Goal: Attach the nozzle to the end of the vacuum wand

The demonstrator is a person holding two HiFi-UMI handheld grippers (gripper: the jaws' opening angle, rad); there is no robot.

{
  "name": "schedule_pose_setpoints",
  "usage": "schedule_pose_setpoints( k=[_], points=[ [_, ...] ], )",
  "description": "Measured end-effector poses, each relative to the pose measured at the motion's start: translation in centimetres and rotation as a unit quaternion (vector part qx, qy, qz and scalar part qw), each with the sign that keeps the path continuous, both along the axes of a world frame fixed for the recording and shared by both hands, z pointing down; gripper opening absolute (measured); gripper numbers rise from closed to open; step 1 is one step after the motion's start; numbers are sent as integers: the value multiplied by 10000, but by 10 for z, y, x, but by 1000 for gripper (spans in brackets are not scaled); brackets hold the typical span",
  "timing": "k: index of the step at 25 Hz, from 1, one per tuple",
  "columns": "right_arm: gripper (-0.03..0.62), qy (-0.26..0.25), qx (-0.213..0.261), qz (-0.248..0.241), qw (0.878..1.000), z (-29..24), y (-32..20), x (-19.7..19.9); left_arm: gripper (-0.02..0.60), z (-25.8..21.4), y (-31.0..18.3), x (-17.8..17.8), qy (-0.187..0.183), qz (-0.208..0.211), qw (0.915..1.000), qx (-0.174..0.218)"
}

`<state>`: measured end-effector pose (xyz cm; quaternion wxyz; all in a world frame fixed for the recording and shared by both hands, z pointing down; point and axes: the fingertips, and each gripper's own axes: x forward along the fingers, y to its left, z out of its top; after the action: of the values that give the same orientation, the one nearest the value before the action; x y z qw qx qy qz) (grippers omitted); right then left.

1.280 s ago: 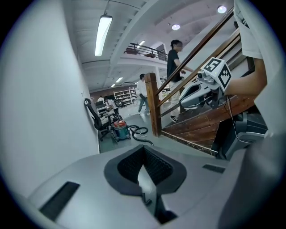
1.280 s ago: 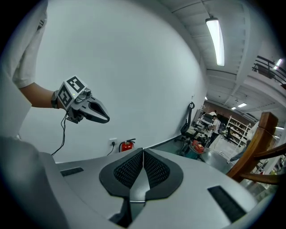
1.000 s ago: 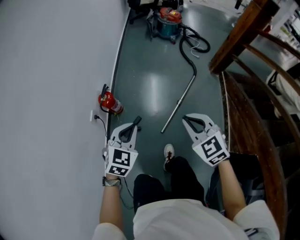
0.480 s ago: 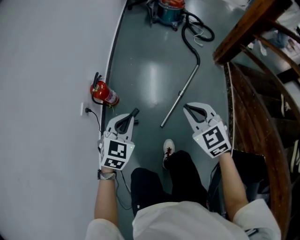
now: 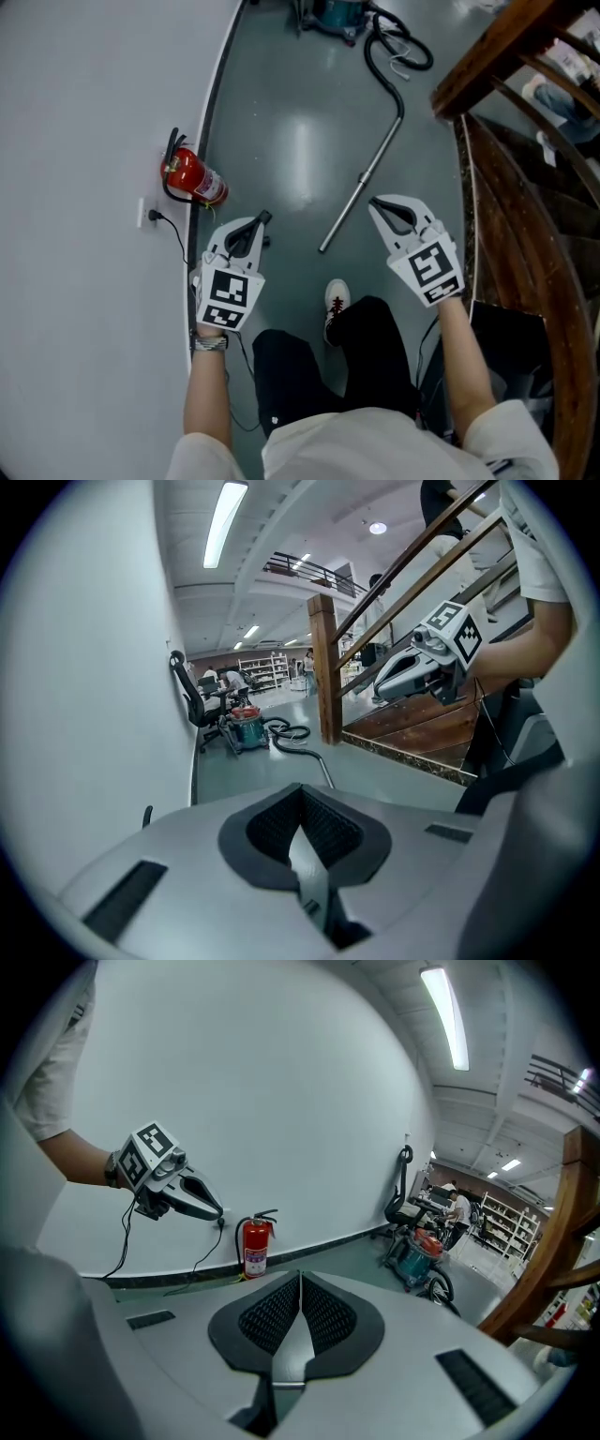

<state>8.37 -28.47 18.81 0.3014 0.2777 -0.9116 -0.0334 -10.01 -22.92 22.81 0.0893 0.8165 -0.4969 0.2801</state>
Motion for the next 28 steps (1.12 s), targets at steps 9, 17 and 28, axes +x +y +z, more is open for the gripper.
schedule_pose_setpoints(
  k=[9, 17, 28],
  points=[
    [29, -64, 159, -105, 9998, 85, -12, -1, -2, 87, -17, -16, -17, -103, 9999, 86],
    [29, -69, 500, -188, 9986, 172, -31, -2, -2, 192, -27, -29, -95, -226, 9995, 214],
    [29, 2, 458, -651, 9968, 274, -21, -18, -2, 287, -25, -37, -91, -172, 9998, 77]
  ],
)
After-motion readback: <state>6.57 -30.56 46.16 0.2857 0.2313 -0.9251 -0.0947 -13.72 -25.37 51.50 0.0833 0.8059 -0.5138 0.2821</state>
